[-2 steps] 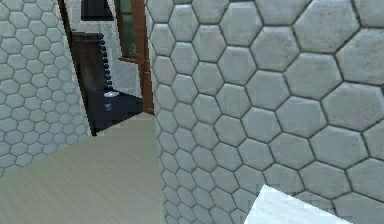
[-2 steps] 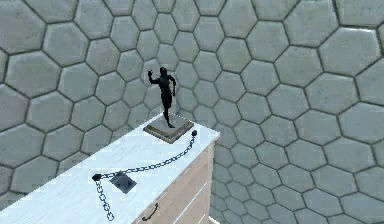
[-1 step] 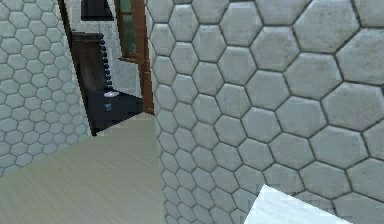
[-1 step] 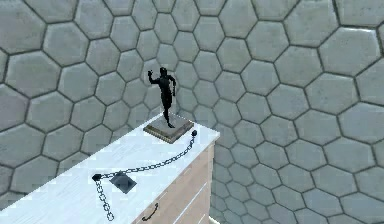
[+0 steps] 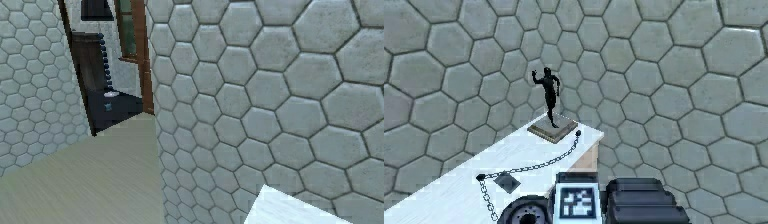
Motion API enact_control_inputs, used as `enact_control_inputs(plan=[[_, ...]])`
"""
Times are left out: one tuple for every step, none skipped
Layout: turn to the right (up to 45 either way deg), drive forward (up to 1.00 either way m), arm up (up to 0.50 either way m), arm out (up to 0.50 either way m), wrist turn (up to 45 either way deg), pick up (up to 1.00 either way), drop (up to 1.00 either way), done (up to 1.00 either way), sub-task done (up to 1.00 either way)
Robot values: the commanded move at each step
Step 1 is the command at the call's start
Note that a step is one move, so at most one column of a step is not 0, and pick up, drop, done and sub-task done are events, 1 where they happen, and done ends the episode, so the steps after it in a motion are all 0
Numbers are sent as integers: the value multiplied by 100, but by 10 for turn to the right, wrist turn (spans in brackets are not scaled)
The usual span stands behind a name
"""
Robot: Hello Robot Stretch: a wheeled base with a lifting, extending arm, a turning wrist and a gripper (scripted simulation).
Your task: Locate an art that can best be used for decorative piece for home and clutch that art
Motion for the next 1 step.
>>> enact_control_inputs(plan=[[0,0,0,46,0,0,0,0,0]])
